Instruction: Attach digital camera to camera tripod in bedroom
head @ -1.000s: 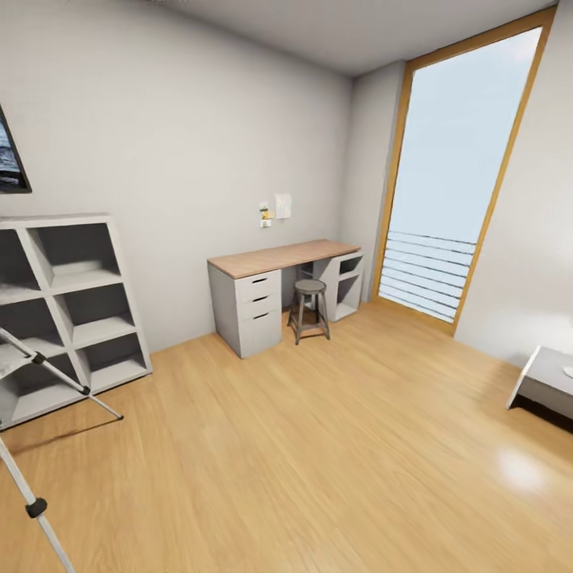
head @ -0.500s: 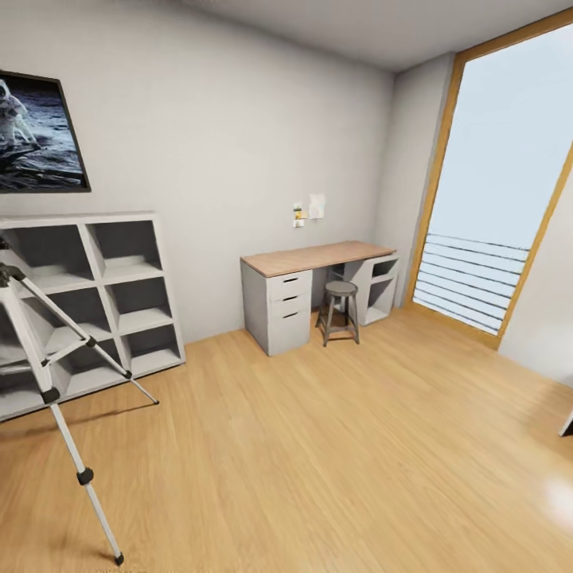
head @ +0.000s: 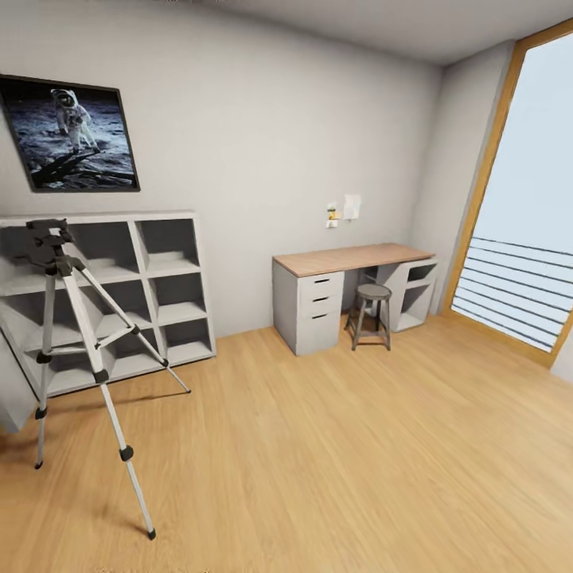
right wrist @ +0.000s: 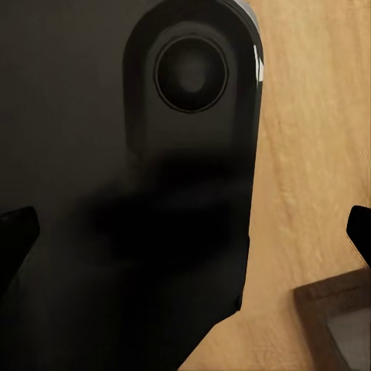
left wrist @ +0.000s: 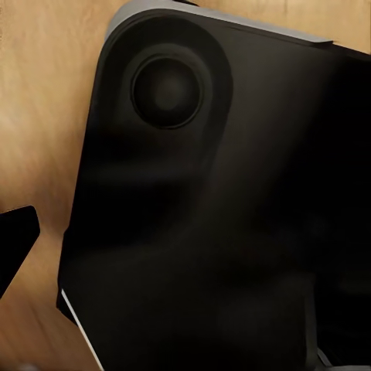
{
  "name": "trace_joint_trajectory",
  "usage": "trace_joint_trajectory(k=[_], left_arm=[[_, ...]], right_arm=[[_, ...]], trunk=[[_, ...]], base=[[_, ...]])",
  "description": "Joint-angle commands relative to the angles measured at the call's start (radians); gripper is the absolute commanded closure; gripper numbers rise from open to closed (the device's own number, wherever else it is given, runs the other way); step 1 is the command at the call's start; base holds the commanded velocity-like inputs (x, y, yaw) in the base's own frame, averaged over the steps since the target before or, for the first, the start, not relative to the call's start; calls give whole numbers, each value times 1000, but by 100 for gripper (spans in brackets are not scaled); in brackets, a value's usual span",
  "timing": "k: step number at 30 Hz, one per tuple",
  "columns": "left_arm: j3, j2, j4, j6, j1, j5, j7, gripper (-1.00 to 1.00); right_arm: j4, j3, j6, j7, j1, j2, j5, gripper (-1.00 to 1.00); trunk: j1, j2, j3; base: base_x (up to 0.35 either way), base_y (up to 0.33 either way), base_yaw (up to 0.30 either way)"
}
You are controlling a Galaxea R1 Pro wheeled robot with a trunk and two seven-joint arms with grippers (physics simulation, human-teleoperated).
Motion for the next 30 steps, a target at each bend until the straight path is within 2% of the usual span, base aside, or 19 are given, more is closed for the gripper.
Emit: trace_joint_trajectory(k=[1, 30], left_arm=[[2, 0, -1, -2, 0, 4, 0, -100], [2, -1, -1, -2, 0, 3, -1, -100]], right_arm=[[0, 1, -2, -1, 0, 0, 1, -100], [0, 1, -2, -1, 0, 0, 1, -100]], trunk=[[0, 0, -1], [0, 0, -1]], base=[[0, 0, 269], [0, 0, 269]])
